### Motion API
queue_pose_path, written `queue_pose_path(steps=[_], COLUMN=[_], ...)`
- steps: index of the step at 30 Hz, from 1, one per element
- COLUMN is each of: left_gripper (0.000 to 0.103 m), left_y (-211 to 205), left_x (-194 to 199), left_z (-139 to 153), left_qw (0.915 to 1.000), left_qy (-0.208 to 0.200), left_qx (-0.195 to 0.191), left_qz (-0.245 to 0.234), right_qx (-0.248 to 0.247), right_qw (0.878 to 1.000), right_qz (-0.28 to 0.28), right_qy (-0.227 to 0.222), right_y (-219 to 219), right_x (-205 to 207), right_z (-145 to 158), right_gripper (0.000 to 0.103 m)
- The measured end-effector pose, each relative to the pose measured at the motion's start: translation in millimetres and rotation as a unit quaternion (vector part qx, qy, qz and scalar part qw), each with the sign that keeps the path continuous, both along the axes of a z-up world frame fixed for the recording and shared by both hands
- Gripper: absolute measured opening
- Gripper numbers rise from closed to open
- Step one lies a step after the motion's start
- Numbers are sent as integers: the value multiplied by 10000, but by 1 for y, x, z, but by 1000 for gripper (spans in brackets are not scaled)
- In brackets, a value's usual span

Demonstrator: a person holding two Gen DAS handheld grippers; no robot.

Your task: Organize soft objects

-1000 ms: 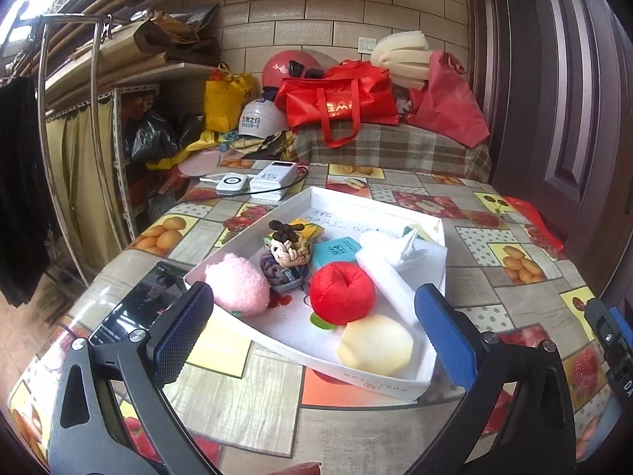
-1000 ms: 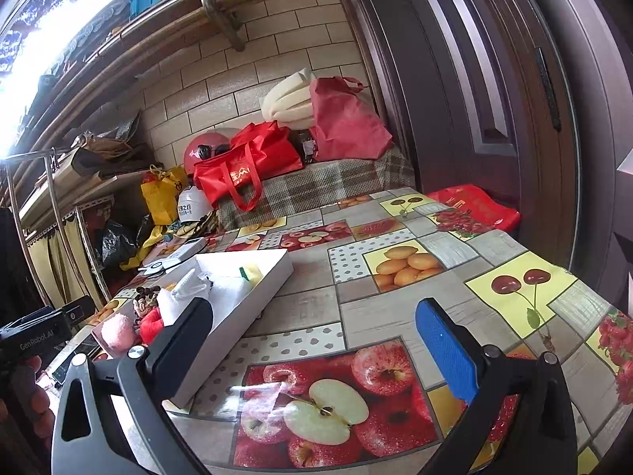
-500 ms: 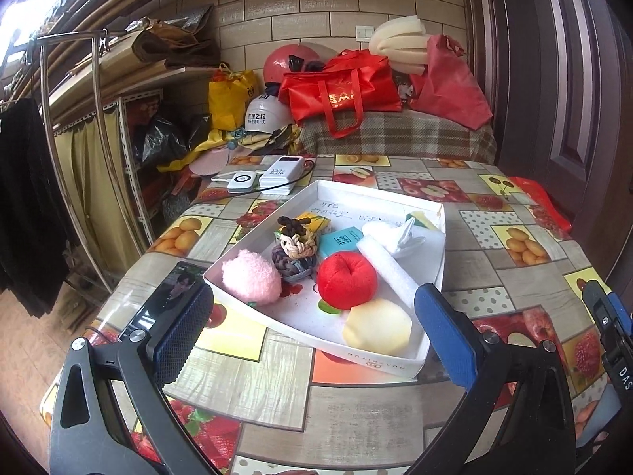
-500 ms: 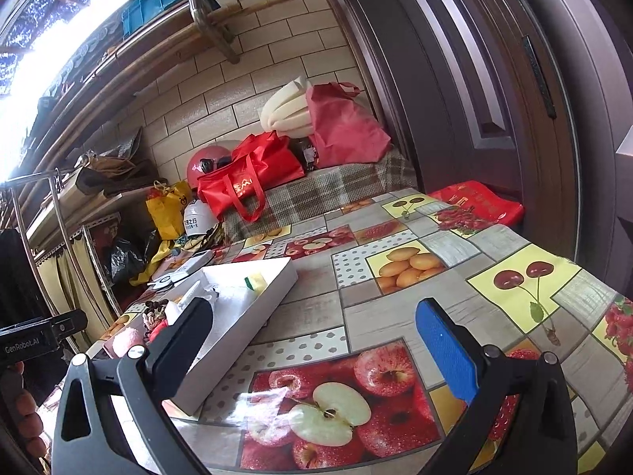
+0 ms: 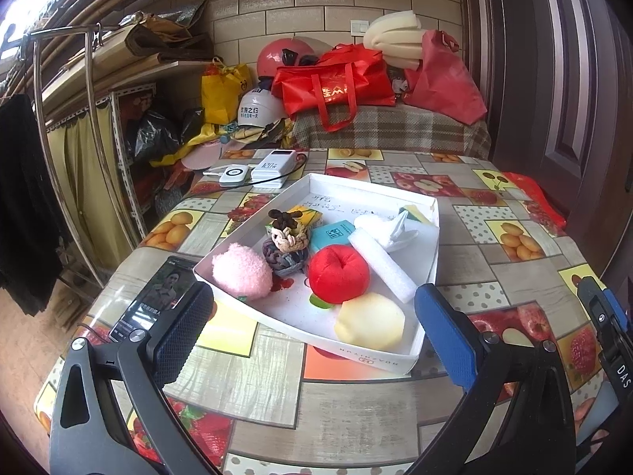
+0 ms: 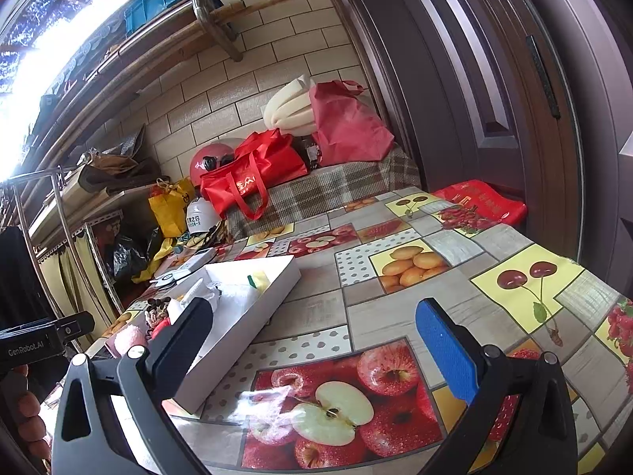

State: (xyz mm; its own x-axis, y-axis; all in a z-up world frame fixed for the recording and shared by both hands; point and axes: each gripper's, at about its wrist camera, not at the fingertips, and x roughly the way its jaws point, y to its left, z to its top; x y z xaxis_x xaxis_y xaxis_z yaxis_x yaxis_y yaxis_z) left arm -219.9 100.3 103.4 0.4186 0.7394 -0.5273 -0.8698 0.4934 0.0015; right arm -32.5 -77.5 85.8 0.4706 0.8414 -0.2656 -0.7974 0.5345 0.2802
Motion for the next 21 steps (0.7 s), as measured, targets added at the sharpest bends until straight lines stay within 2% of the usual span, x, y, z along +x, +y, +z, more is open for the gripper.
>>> queue_pose_path(steps=[21], left_gripper=[103], left_y=[0], left_x=[5], left_z=[-4], left_qw=[10000], left_qy=[12], left_qx=[-65], left_qz=[-64], right_qx=[-6], right_qw=[10000], right_qz=[-16], right_qy=[6], right_y=[1], right_x=[-1], right_z=[0], right_gripper=[103])
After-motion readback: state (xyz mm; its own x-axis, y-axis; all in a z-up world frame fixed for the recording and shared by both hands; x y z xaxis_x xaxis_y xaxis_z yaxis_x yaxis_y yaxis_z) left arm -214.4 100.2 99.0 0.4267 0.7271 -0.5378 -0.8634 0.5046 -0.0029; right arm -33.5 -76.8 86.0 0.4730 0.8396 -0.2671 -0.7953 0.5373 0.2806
